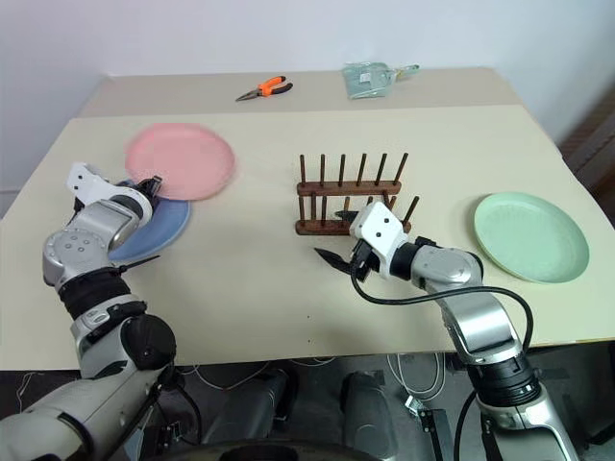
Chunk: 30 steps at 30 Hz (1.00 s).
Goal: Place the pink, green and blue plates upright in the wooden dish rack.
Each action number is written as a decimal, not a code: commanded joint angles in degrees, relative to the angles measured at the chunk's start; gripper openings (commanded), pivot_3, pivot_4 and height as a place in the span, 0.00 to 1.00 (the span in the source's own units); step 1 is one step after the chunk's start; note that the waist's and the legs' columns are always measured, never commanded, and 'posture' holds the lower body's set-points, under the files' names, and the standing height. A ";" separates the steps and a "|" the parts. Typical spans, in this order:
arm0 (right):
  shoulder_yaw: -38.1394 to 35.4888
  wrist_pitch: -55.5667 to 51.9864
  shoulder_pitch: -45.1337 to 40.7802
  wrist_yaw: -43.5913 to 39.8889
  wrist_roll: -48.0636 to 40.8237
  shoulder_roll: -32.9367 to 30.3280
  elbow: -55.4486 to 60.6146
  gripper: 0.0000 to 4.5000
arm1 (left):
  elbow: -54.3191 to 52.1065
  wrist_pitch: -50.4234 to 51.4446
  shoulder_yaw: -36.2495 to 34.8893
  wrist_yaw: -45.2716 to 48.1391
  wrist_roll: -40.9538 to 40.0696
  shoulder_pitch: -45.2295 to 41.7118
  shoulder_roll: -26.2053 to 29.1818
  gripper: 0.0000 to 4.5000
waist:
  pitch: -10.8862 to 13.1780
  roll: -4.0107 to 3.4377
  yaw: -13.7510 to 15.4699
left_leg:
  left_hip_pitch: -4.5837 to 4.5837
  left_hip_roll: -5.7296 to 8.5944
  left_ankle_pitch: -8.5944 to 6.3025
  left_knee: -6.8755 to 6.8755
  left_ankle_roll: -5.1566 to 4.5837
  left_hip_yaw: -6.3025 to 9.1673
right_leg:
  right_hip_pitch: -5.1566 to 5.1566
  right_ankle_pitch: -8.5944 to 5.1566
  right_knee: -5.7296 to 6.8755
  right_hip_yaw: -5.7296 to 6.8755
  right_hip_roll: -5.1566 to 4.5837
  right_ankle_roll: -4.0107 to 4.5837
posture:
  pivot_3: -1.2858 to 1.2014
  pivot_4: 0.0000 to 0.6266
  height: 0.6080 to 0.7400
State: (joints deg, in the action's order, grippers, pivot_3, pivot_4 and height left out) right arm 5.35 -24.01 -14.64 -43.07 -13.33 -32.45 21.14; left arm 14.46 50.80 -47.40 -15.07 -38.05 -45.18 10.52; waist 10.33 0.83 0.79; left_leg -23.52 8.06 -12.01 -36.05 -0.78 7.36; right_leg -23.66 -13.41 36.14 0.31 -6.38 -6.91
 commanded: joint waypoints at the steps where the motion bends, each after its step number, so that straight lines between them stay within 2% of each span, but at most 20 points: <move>1: -4.09 -2.56 -1.74 -1.08 -3.59 -2.39 4.97 0.99 | -4.61 -2.67 4.59 4.36 -1.40 -0.91 1.41 0.00 | 0.01 0.02 -0.01 | -0.01 0.00 0.00 0.01 0.00 0.00 | 0.00 0.00 -0.01 0.00 0.00 0.00 | 0.52 0.24 0.91; 4: -4.63 -2.03 -5.70 -0.86 -3.09 -3.95 6.52 0.99 | -11.06 -3.23 9.06 8.35 -2.72 -0.80 1.18 0.00 | 0.12 0.18 -0.14 | -0.02 0.00 0.00 0.01 0.00 0.00 | -0.01 0.00 0.00 0.00 -0.02 0.01 | 0.52 0.24 0.91; 7: -1.08 1.76 -12.14 0.25 1.59 -3.72 5.72 0.99 | -17.12 -1.55 15.96 10.81 -2.89 -1.62 0.79 0.00 | 0.13 0.19 -0.21 | -0.02 -0.03 0.00 0.02 0.01 0.00 | -0.03 0.00 0.00 0.00 -0.06 0.01 | 0.52 0.24 0.91; 12: 7.96 12.78 -22.36 3.68 16.29 -2.81 -3.46 0.99 | -23.80 1.68 24.53 9.74 -4.21 -5.18 -3.08 0.00 | 0.15 0.25 -0.02 | -0.02 0.00 0.01 0.02 0.02 -0.01 | 0.00 0.00 -0.03 0.01 -0.04 0.01 | 0.52 0.24 0.91; 17: 14.20 24.04 -28.98 10.10 30.43 -1.96 -16.68 0.99 | -27.77 4.37 28.14 6.84 -7.16 -6.05 -8.73 0.00 | 0.16 0.25 -0.12 | -0.02 0.07 0.16 0.03 0.24 -0.05 | -0.02 0.00 -0.03 -0.01 -0.06 0.00 | 0.52 0.24 0.91; 20: 14.98 26.74 -31.19 15.58 36.98 -1.28 -22.07 0.80 | -28.63 5.31 29.41 6.26 -7.43 -4.50 -9.82 0.00 | 0.17 0.26 -0.25 | -0.03 0.05 0.27 0.11 0.40 -0.07 | -0.11 0.00 0.02 -0.04 -0.04 0.01 | 0.52 0.24 0.91; 24: 15.17 28.58 -29.38 16.72 41.05 -1.80 -21.95 0.36 | -29.16 5.77 28.19 5.26 -9.64 -2.47 -10.92 0.00 | 0.17 0.25 -0.24 | -0.02 -0.01 0.37 0.22 0.38 -0.12 | -0.24 0.00 0.08 -0.13 0.03 0.03 | 0.52 0.24 0.91; 27: 14.61 29.05 -28.34 17.61 42.93 -1.57 -21.19 0.04 | -29.25 5.38 27.31 5.61 -11.49 -2.13 -11.25 0.26 | 0.17 0.26 -0.09 | -0.06 0.00 0.37 0.20 0.38 -0.12 | -0.25 0.00 0.07 -0.13 0.04 0.03 | 0.52 0.24 0.91; 28: 14.23 29.09 -28.02 18.21 43.69 -1.56 -20.84 0.00 | -29.03 4.74 27.09 5.58 -11.60 -2.27 -11.21 0.36 | 0.18 0.26 -0.08 | -0.08 0.00 0.36 0.17 0.39 -0.12 | -0.25 0.00 0.07 -0.13 0.05 0.03 | 0.52 0.24 0.91; 30: 13.15 29.25 -27.18 19.22 44.68 -2.08 -20.19 0.00 | -28.36 1.78 25.17 5.11 -12.80 -3.40 -11.93 0.59 | 0.18 0.27 0.06 | -0.10 0.01 0.35 0.13 0.41 -0.11 | -0.23 0.00 0.06 -0.13 0.05 0.03 | 0.52 0.24 0.91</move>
State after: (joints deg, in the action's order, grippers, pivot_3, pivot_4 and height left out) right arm 21.32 5.12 -41.83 -25.43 30.48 -33.98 -1.26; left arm -12.02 55.51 -21.19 -10.19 -49.14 -46.64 -1.16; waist 10.51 1.09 0.85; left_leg -23.61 8.08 -11.70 -35.94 -0.32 7.26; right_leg -23.87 -13.41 36.19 0.19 -6.33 -6.88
